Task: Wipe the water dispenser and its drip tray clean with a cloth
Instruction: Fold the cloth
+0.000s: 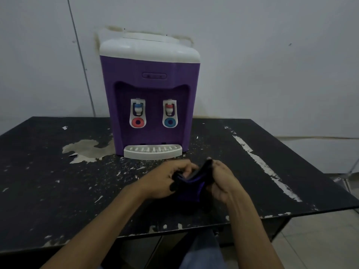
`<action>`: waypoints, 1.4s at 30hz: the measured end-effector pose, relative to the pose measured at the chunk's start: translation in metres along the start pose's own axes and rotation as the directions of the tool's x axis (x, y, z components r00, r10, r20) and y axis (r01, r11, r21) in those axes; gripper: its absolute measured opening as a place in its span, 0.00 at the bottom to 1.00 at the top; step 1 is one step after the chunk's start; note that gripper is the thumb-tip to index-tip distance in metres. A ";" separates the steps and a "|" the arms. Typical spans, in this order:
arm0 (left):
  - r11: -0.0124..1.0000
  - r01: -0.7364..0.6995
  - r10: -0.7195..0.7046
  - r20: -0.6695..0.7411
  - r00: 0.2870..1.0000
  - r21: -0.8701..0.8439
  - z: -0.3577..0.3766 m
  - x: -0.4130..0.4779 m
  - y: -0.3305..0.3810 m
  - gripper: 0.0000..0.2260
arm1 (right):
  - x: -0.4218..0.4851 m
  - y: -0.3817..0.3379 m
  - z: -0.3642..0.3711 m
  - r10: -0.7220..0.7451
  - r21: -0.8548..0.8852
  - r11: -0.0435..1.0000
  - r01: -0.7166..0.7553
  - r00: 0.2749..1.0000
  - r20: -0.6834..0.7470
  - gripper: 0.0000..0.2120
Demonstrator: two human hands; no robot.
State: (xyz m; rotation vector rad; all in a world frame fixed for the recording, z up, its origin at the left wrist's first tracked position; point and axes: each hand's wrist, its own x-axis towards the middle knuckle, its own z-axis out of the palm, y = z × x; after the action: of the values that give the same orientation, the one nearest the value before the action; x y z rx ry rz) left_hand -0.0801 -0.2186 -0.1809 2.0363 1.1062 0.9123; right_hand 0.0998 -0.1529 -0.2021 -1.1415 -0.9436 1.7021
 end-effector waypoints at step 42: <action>0.596 0.240 -0.739 -0.406 0.538 -0.766 0.062 0.208 -0.060 0.13 | 0.174 -0.109 -0.082 -0.126 -0.068 0.988 0.139 0.977 0.170 0.05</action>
State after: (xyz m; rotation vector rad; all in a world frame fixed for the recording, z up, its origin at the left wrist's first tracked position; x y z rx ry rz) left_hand 0.0280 -0.0227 -0.2066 0.6512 1.4224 1.5109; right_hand 0.1663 0.0568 -0.1792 -0.9755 -1.1735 1.6823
